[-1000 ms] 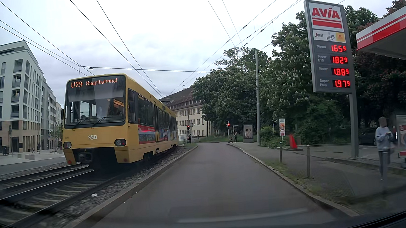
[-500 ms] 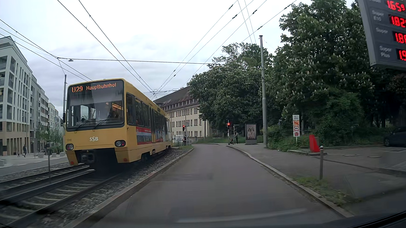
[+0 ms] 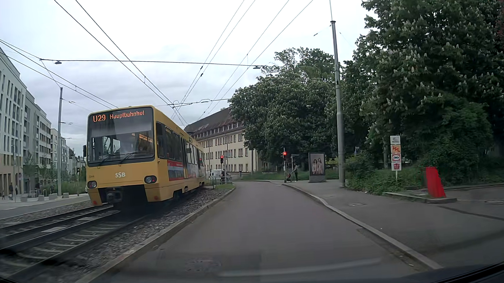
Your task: Follow the waypoints while adhering to traffic rules and regulations
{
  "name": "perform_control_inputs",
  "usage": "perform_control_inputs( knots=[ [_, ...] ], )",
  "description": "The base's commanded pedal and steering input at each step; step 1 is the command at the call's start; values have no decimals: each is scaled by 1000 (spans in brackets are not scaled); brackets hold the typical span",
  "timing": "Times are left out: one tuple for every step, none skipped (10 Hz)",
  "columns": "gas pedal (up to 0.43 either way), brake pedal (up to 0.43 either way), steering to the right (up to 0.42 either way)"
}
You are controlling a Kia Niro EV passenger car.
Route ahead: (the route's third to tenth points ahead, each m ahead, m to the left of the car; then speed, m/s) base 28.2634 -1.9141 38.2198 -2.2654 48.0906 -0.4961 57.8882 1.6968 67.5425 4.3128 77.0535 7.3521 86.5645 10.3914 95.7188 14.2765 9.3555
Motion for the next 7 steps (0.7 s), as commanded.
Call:
perform_control_inputs(
  knots=[
    [0,0,5],
    [0,0,4],
    [0,18,4],
    [0,73,4],
    [0,98,3],
    [0,134,2],
    [0,165,2]
  ],
)
